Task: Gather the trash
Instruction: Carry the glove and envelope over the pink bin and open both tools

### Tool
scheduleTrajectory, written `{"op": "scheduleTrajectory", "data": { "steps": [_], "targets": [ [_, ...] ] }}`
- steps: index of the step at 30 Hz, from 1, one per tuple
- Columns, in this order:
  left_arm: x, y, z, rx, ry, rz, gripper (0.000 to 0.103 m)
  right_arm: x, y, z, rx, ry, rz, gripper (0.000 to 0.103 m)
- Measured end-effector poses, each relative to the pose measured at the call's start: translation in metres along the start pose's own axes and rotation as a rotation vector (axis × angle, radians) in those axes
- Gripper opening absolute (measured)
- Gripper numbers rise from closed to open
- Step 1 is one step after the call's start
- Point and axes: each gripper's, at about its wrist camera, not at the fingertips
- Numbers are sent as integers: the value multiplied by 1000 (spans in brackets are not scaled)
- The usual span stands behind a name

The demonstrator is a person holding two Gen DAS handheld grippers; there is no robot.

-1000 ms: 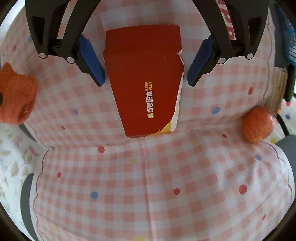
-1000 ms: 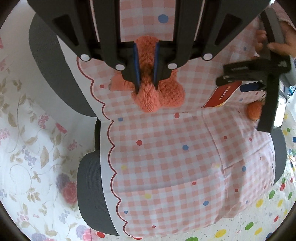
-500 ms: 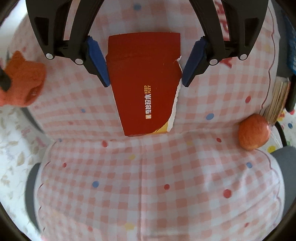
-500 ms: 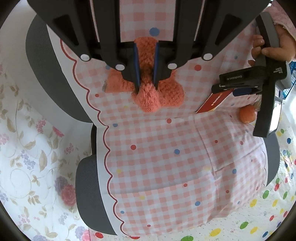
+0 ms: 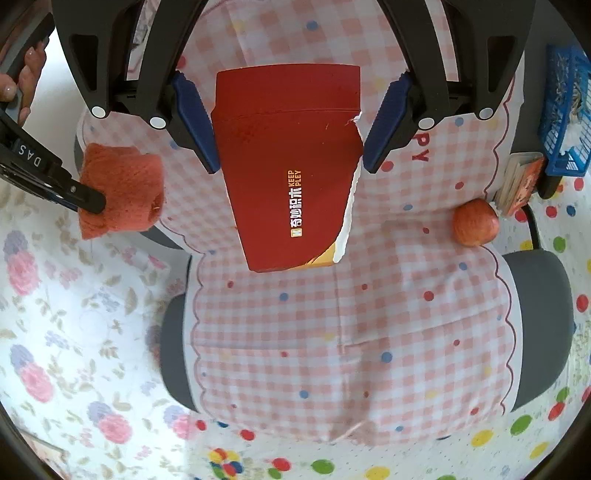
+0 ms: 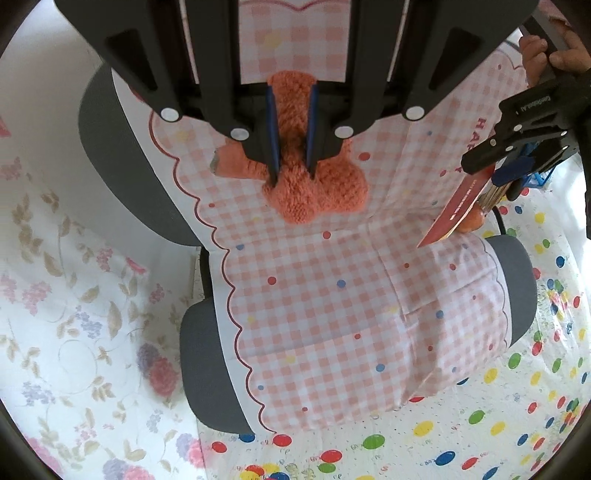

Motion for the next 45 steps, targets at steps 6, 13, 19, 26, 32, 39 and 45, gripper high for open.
{"op": "scheduleTrajectory", "data": {
  "steps": [6, 13, 19, 26, 32, 39, 45],
  "targets": [
    [-12, 15, -5, -37, -14, 3, 78, -17, 4, -19, -28, -17, 20, 13],
    [-21, 28, -15, -93, -3, 2, 78, -35, 13, -36, -47, -20, 46, 13],
    [-25, 33, -22, -110, 5, 9, 78, -43, 23, -48, -58, -12, 72, 13],
    [-33, 46, -26, -135, -2, 35, 78, -50, 28, -55, -71, -5, 85, 13],
    [-55, 89, -21, -217, -24, 120, 78, -73, 48, -74, -140, -4, 107, 13],
    [-96, 157, -6, -395, -92, 228, 78, -127, 91, -115, -309, -25, 162, 13],
    [-125, 212, 3, -534, -158, 307, 78, -178, 128, -142, -420, -76, 240, 13]
  ]
}}
Point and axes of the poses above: each gripper's, at about its wrist camera, not at the fingertips, and z roughly the way its jaws point, y to its right, x to its top, and after that the axes turned 5 degrees about -x, right-handed
